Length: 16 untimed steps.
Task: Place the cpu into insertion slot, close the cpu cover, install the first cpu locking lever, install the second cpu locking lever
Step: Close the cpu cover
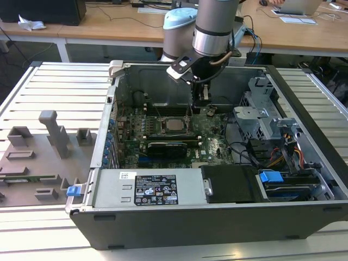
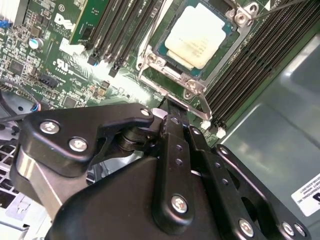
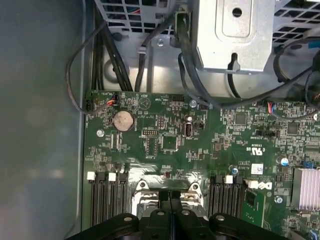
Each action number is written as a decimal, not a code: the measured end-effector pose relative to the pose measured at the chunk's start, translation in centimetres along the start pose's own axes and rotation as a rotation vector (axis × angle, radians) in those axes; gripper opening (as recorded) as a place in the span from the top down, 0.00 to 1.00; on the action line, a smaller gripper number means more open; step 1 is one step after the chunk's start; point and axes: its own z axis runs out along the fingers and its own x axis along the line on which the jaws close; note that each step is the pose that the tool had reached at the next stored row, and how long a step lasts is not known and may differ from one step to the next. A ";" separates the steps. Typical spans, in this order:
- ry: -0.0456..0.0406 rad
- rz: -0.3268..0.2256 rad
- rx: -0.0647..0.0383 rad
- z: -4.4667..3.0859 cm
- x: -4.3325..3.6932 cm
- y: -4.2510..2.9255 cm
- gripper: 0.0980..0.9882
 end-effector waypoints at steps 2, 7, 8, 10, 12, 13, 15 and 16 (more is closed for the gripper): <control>0.0000 0.000 0.000 0.01 0.01 -0.16 0.99; 0.0005 0.000 0.000 0.33 0.05 -0.97 0.99; 0.0006 0.000 0.000 0.66 0.07 -1.52 0.99; 0.0006 0.000 0.000 1.31 0.13 -2.63 0.99; 0.0005 0.000 0.000 1.75 0.16 -3.43 0.99; 0.0005 0.000 0.000 2.03 0.18 -4.00 0.99; 0.0005 0.000 0.000 2.66 0.23 -5.41 0.99; 0.0005 0.000 0.000 3.02 0.24 -6.17 0.99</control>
